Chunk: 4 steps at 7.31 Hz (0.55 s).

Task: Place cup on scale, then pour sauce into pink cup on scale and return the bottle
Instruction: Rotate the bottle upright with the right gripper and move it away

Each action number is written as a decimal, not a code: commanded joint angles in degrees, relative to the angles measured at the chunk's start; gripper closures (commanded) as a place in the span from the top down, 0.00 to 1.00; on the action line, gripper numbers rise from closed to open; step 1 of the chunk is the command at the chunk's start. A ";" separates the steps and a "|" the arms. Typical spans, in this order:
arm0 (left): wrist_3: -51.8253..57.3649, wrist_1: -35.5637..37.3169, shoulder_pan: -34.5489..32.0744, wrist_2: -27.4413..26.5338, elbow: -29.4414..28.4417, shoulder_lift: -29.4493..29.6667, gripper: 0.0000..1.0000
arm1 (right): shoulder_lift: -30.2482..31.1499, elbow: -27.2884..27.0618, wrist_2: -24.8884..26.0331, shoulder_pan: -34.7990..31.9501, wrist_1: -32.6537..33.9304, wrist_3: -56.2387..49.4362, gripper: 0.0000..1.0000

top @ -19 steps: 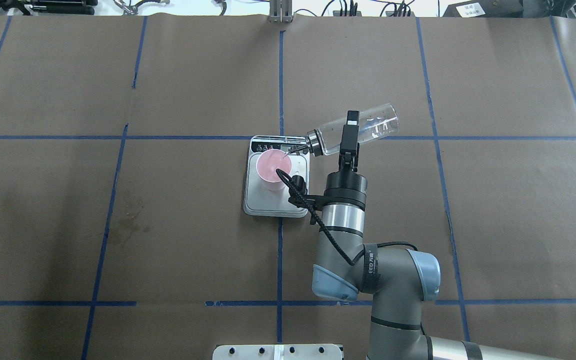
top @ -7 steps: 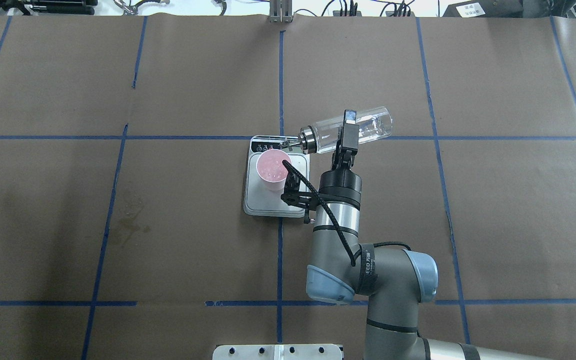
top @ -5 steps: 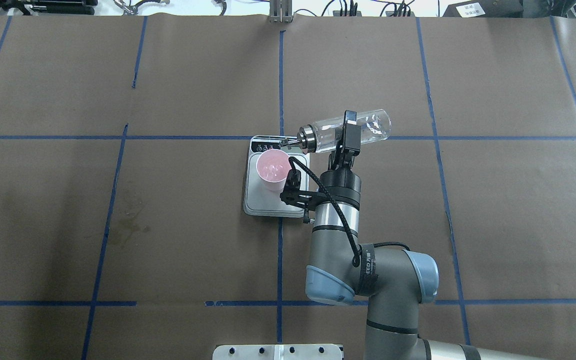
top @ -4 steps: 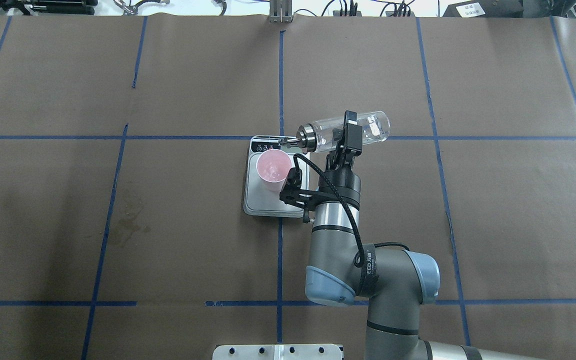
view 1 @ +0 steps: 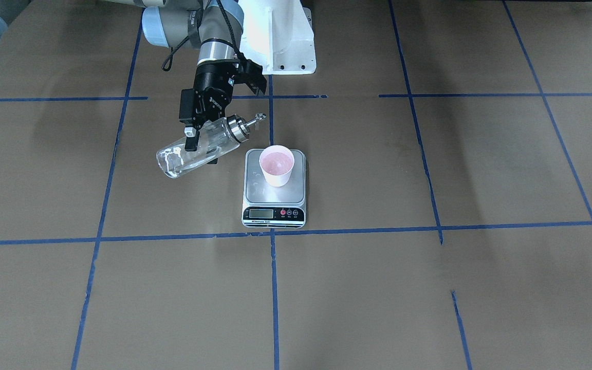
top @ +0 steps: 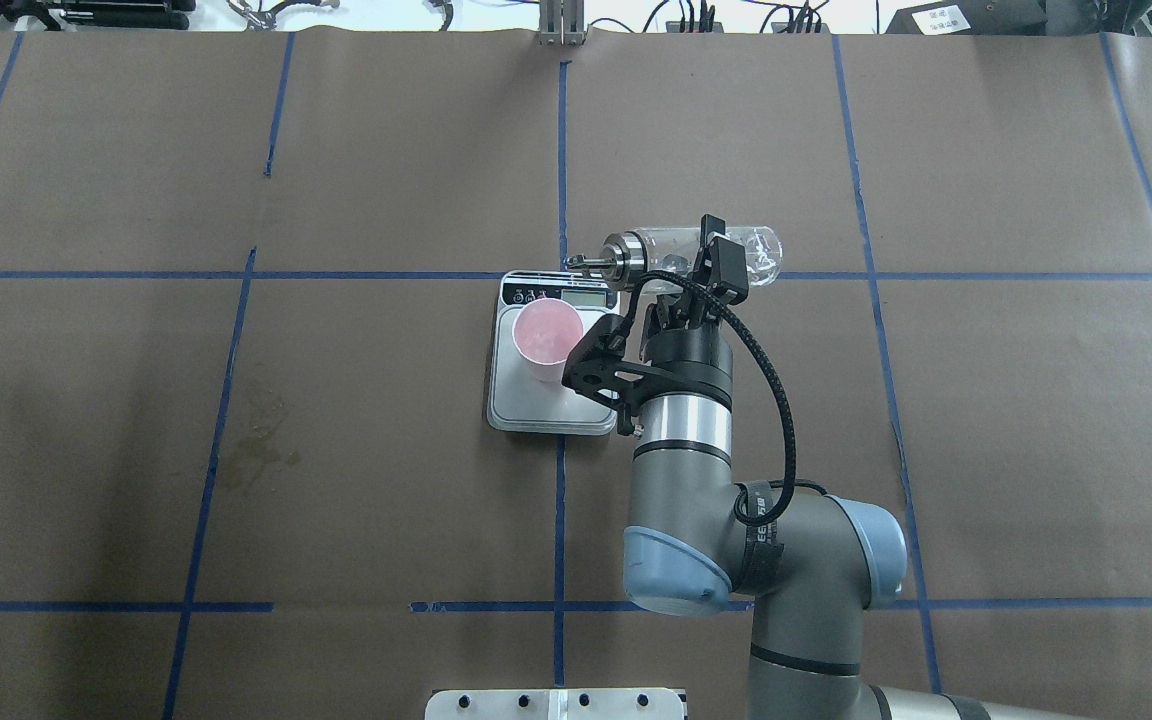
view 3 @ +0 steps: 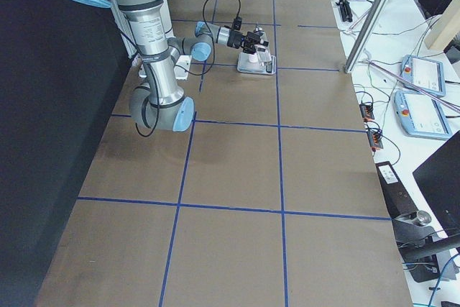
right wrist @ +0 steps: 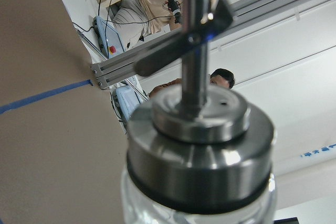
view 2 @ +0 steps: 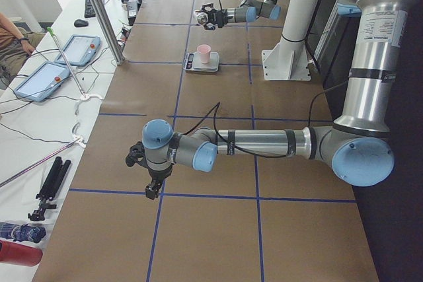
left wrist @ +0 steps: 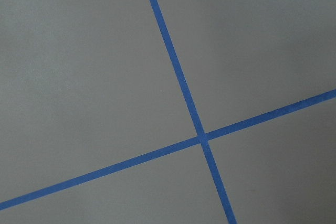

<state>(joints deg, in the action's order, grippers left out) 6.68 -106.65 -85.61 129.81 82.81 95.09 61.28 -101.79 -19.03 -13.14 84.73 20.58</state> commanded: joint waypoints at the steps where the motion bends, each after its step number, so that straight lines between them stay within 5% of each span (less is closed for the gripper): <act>1: 0.00 0.04 0.00 0.00 0.16 0.26 1.00 | 1.29 -1.90 -3.28 -0.57 0.00 8.48 0.00; 4: 0.00 0.47 0.00 -0.09 0.68 0.79 1.00 | 8.66 -11.22 -14.69 -2.94 0.00 22.82 0.00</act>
<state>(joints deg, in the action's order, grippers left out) 6.68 -106.51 -85.61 129.74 83.10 95.68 67.18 -109.98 -29.43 -15.06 84.73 38.55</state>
